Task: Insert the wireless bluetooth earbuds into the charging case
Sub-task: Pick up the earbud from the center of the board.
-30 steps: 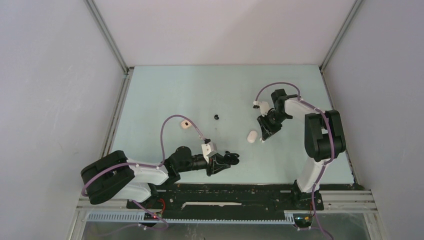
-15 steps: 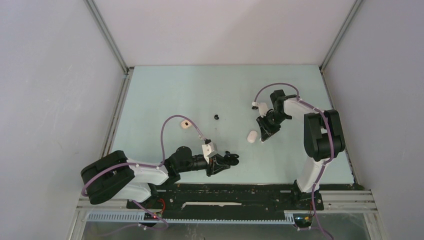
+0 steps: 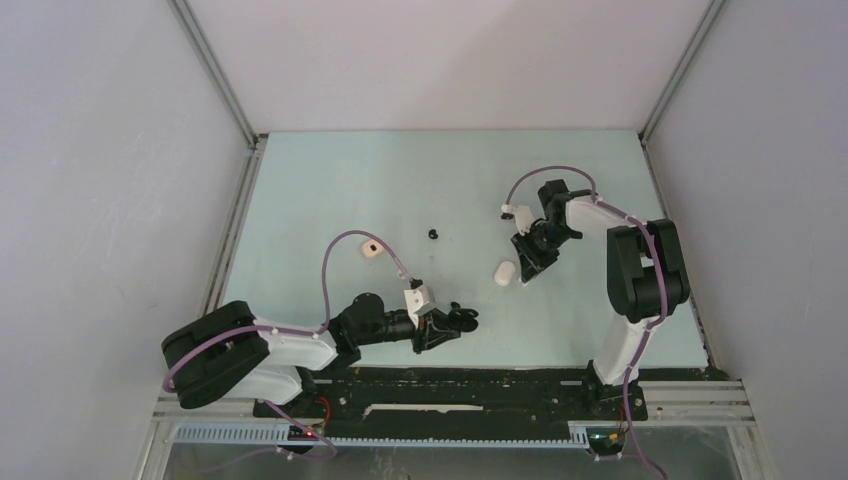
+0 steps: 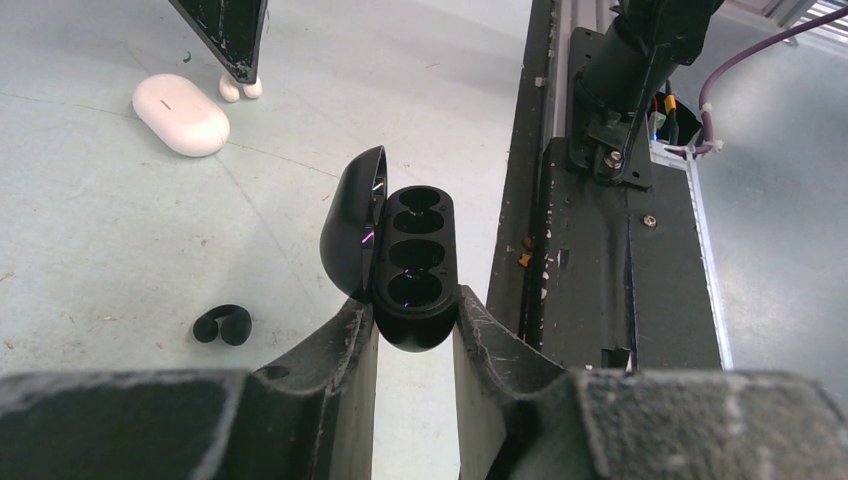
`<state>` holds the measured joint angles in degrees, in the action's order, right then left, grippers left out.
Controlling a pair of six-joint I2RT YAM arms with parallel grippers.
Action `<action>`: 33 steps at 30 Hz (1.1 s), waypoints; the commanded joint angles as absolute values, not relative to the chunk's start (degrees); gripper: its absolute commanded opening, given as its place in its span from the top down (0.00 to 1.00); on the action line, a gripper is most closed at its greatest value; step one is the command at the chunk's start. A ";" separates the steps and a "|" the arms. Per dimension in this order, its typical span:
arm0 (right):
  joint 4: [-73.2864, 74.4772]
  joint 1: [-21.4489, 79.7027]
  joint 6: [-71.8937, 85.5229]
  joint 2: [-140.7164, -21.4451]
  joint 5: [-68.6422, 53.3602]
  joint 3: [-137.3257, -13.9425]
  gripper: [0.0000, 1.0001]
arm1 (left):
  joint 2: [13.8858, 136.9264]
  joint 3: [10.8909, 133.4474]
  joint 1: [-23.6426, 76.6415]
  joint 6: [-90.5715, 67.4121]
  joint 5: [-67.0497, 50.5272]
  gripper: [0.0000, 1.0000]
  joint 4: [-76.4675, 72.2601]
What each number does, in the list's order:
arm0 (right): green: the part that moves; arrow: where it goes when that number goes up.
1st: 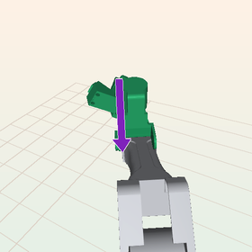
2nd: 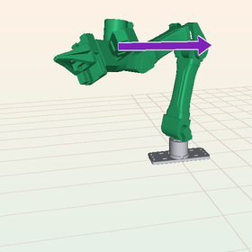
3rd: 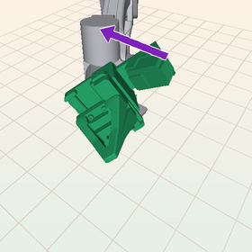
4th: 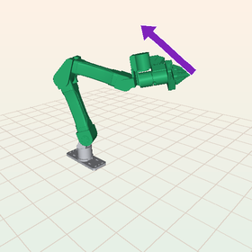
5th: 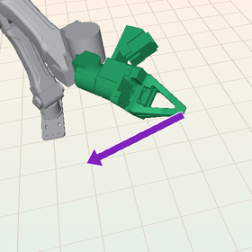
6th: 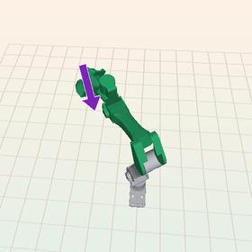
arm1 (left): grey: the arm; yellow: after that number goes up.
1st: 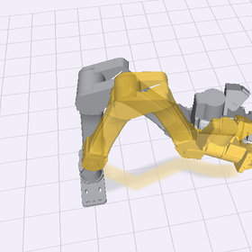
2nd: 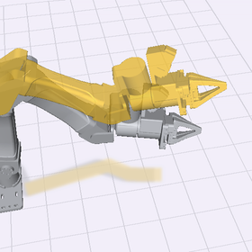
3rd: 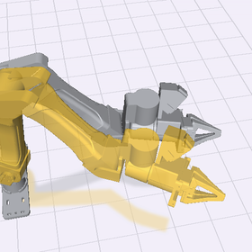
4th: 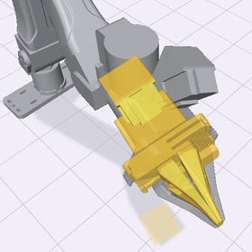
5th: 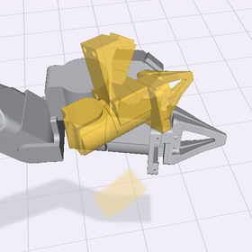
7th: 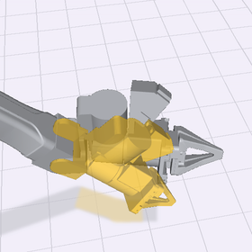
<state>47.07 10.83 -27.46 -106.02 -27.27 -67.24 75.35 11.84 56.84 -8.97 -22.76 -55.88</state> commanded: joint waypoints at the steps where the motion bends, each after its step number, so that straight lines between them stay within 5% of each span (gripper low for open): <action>1: 46.34 11.25 -27.76 -105.36 -28.69 -68.61 0.80 | 75.06 14.74 57.18 -7.47 -23.60 1.00 -56.87; 19: 46.36 11.00 -27.79 -101.18 -28.37 -68.61 1.00 | 75.99 15.21 57.30 -7.32 -24.25 1.00 -56.59; 33: 56.56 13.69 -36.78 -72.16 -35.07 -67.54 1.00 | 76.25 14.14 57.39 -7.13 -29.79 1.00 -60.88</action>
<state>50.92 11.53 -30.52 -79.79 -32.27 -67.20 76.25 13.10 57.10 -8.75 -26.61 -55.99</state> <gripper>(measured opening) 0.064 0.307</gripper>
